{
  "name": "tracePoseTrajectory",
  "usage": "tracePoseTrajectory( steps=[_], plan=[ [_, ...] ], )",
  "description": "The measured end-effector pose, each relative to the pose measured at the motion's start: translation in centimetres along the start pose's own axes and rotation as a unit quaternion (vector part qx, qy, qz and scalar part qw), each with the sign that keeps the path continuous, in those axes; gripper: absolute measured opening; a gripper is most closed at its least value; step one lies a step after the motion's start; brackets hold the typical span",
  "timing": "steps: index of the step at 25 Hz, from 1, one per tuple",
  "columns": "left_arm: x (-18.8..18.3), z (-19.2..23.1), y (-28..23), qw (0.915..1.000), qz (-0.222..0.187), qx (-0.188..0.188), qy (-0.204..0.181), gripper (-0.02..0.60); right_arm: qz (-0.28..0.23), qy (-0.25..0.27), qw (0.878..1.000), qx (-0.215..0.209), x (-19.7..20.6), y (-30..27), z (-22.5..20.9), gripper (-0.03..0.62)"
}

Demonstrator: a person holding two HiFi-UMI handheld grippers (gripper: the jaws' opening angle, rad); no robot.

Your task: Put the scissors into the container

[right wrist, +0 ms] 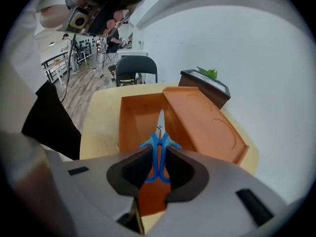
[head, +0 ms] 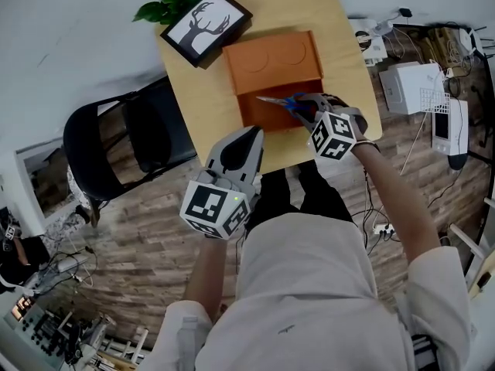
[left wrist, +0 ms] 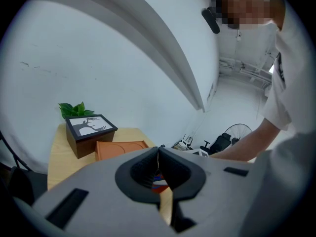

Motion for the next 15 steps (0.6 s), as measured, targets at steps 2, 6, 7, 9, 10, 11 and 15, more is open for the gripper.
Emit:
tracePoseTrajectory(
  steps=[2,6,7,9,10,11,15],
  plan=[
    [0.1,0.5,-0.2,1.0000,0.004,-0.001,0.001,0.008,0.010,-0.001,1.000,-0.004,0.1,-0.9,0.0,0.083],
    [0.4,1.4,-0.4,0.9999,0.010,-0.002,0.003,0.008,0.033,-0.001,0.999,-0.011,0.6,-2.4,-0.3,0.083],
    [0.5,1.6,-0.4,0.9999,0.010,-0.002,0.005,0.008,0.038,-0.002,0.999,-0.013,0.6,-2.7,-0.3,0.083],
    [0.6,1.9,-0.5,0.9999,0.010,-0.002,0.007,0.008,0.045,-0.003,0.999,-0.016,0.8,-3.2,-0.3,0.083],
    [0.6,2.0,-0.5,0.9999,0.010,-0.002,0.007,0.008,0.049,-0.001,0.999,-0.016,0.8,-3.4,-0.3,0.083],
    [0.6,2.2,-0.5,0.9999,0.009,-0.002,0.008,0.008,0.054,0.001,0.998,-0.014,0.9,-3.5,-0.4,0.083],
    [0.7,2.5,-0.5,0.9999,0.010,-0.003,0.008,0.008,0.078,0.005,0.997,-0.014,1.2,-3.9,-0.3,0.083]
  ],
)
Point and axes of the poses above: the fingertips, and each gripper's own axes: y backward along the fingers, z to its left, x out of its underside, the point moved 1 cm from there along y, backward along the fingers, and after that the axes turned 8 degrees about -x, right-handed, at the moved point
